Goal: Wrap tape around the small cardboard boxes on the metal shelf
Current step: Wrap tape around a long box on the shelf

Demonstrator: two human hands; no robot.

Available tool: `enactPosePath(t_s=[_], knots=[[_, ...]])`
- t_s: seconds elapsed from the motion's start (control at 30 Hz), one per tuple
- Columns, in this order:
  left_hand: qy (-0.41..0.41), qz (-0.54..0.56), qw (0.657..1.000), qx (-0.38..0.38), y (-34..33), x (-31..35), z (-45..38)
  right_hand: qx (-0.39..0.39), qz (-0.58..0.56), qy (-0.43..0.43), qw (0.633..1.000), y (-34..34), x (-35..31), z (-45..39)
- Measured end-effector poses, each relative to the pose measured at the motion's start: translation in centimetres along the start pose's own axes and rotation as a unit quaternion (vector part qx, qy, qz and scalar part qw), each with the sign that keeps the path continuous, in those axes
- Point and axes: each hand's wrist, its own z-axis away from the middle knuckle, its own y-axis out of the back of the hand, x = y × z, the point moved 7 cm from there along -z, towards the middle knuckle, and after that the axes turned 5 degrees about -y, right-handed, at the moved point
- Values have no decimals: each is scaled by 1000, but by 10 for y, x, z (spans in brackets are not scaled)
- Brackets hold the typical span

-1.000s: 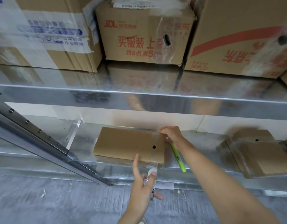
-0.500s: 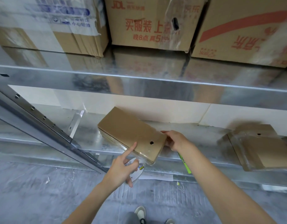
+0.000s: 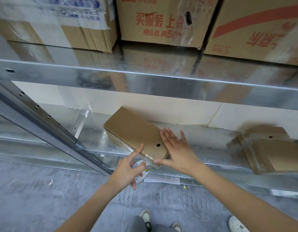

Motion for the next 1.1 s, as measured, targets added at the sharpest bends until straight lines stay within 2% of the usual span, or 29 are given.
enactPosePath(t_s=[0.17,0.23,0.4,0.53,0.6,0.7,0.77,0.9,1.0,1.1], knots=[[-1,-4,1000,4,-2,-3,0,33,-30,84,995,-12,-44,29],[-5,-8,1000,6,-2,-5,1,53,-50,92,993,-15,-55,37],[-7,-7,1000,7,-3,-9,1,124,16,116,985,-17,-68,49],[-5,-1,1000,3,-4,-7,0,112,2,119,987,-14,-68,46],[-2,-3,1000,2,-5,-4,0,77,-14,90,993,-10,-55,37],[-3,-13,1000,-5,-5,-1,4,23,-58,-49,997,-3,-22,17],[-14,-39,999,-12,-8,0,9,0,-116,-90,989,-6,-14,11],[-75,-149,985,38,-2,9,26,25,-275,-111,955,-13,-21,21],[-129,-95,983,87,13,11,44,35,-391,-150,908,-21,-23,31],[-133,-43,983,115,25,9,57,32,-515,-201,833,-25,-20,38]])
